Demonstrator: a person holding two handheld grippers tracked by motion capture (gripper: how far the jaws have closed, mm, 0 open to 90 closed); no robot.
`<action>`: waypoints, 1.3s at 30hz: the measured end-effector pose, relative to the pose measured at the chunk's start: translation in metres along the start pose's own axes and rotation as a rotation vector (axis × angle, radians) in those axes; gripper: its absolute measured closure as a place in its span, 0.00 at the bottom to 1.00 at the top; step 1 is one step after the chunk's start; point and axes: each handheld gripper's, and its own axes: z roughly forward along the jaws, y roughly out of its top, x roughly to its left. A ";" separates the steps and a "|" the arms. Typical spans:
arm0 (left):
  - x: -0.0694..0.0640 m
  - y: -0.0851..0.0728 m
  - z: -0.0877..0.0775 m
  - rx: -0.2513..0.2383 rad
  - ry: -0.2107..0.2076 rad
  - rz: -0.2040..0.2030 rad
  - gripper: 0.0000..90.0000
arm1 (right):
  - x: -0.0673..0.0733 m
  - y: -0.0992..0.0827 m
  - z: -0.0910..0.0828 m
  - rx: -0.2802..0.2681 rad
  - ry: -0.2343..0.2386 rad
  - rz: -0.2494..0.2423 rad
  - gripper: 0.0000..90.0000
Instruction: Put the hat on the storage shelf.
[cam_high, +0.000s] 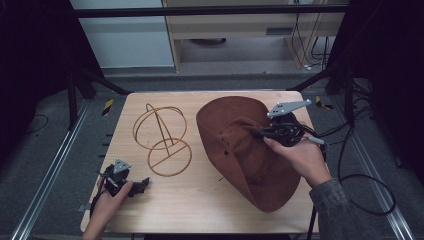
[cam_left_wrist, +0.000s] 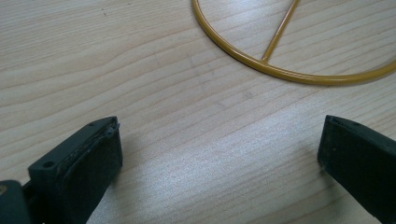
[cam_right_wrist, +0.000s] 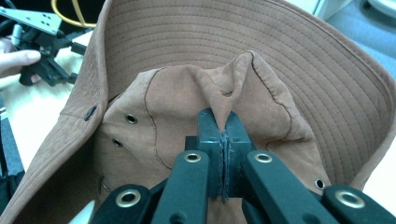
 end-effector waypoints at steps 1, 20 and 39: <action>0.000 0.000 0.000 0.000 0.000 0.000 0.00 | 0.001 0.000 0.000 -0.006 0.001 -0.002 0.99; 0.000 0.000 0.000 0.001 0.000 0.000 0.00 | 0.023 0.024 -0.018 -0.068 0.002 -0.034 0.99; 0.000 0.000 0.000 0.001 0.002 0.004 0.00 | 0.040 0.074 -0.031 0.022 -0.017 -0.069 0.99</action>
